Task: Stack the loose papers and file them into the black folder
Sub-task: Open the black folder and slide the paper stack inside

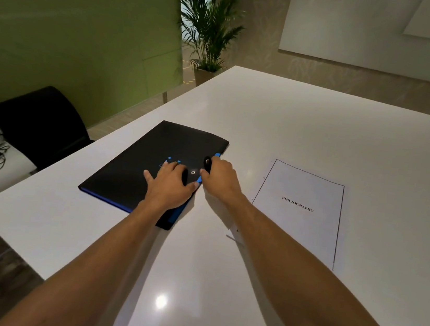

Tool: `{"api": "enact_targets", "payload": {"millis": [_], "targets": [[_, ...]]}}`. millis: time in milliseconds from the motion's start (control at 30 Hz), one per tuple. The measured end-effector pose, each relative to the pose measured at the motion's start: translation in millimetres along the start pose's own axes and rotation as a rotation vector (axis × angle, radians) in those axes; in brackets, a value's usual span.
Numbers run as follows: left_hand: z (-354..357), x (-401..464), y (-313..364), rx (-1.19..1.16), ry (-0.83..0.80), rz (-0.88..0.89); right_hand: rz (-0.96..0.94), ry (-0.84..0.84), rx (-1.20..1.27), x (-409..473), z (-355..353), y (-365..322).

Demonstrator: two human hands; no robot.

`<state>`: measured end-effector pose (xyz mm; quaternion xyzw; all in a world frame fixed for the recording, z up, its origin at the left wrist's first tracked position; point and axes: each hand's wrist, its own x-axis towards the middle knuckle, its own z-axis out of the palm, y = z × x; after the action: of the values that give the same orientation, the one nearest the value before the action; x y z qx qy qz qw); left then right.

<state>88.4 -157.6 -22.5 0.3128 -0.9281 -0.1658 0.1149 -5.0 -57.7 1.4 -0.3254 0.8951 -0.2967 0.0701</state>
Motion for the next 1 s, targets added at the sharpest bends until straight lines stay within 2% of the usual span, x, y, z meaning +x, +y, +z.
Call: {"api": "enact_targets", "payload": {"millis": [233,367,567,733,867,1000], "targets": [[-16,16,25,-0.055,-0.184,0.050,0.207,0.157,0.349,8,-23,18],[-18,19,48,-0.171,-0.182,0.094,0.256,0.272,0.603,8,-35,36],[-14,23,80,-0.266,-0.182,0.169,0.356,0.305,0.992,3,-56,58],[-11,25,100,-0.250,-0.152,0.236,0.365,0.329,1.039,-2,-64,72],[-11,21,120,0.046,-0.071,0.450,0.366,0.354,0.903,-3,-62,76],[-17,23,135,0.221,0.023,0.496,0.375,0.375,0.863,-6,-61,78]]}}
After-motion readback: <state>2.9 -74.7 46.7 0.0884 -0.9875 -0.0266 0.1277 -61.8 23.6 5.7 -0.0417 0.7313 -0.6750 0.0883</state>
